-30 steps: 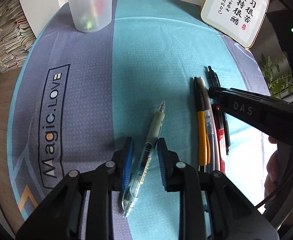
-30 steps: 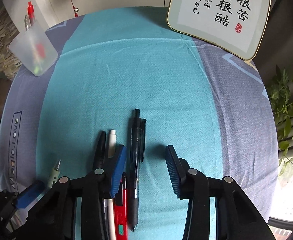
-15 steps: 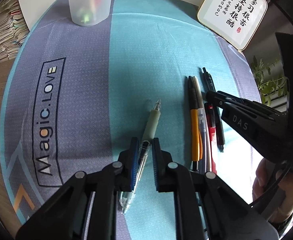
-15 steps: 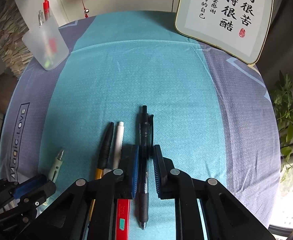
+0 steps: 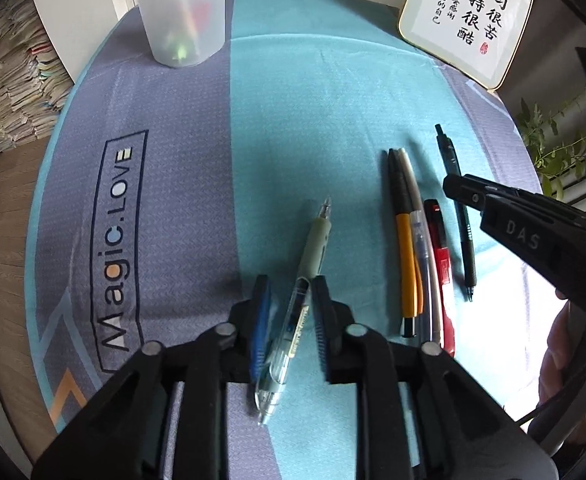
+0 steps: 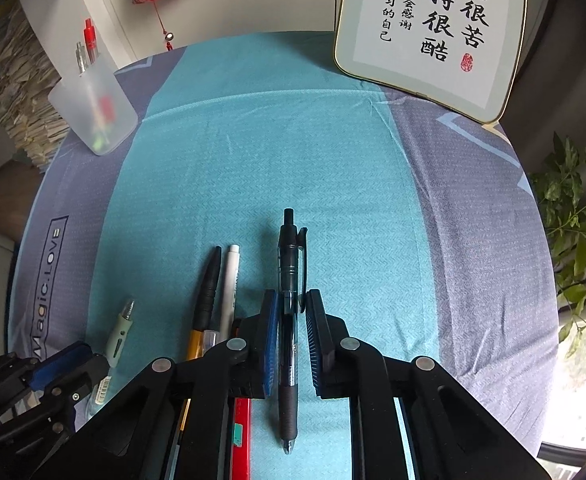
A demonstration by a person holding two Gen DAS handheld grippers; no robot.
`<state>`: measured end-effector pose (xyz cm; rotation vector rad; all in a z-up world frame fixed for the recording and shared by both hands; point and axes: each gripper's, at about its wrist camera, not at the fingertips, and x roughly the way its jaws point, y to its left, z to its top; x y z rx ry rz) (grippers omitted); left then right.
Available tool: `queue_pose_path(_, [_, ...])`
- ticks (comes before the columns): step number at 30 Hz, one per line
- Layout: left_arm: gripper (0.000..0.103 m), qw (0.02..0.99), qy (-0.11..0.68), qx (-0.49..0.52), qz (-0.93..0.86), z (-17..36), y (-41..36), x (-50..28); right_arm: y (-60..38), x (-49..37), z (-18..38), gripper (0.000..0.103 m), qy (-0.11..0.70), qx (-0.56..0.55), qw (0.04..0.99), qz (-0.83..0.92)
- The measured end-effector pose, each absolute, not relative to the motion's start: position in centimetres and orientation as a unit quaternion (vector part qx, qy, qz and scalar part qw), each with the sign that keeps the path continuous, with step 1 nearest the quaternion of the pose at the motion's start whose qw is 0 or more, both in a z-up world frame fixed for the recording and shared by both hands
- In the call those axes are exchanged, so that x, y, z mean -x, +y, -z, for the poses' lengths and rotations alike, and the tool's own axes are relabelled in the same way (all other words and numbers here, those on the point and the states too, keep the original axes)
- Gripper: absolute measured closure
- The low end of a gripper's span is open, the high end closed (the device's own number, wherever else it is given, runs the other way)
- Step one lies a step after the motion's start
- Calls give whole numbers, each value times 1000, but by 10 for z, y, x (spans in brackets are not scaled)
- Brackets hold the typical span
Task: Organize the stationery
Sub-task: 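Lift the green-grip pen toward the cup with the left tool while the right lifts the black pen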
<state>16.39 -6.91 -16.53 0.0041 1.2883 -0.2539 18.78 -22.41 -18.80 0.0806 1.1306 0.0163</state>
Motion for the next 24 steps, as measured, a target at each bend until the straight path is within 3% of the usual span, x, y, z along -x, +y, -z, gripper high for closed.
queue_pose_path(1, [62, 792, 598, 5, 125, 167, -68, -163, -222, -188, 188, 88, 535, -40, 844, -9])
queue_pose_path(2, [60, 798, 590, 3, 127, 166, -69, -162, -222, -188, 188, 88, 535, -41, 844, -9])
queue_pose_path(3, [66, 796, 593, -5, 124, 167, -71, -162, -222, -188, 188, 88, 535, -42, 843, -10])
queue_pose_path(4, [87, 802, 586, -15, 114, 166, -73, -161, -222, -188, 189, 88, 536, -45, 843, -11])
queue_pose_path(6, [95, 794, 594, -6, 128, 168, -76, -162, -223, -187, 189, 88, 537, -49, 842, -13])
queue_pose_path(13, [95, 802, 582, -6, 133, 163, -80, -163, -236, -185, 185, 88, 533, -56, 844, -3])
queue_pose_path(24, [95, 835, 533, 31, 132, 109, -48, -171, -234, -181, 163, 88, 509, -60, 858, -6])
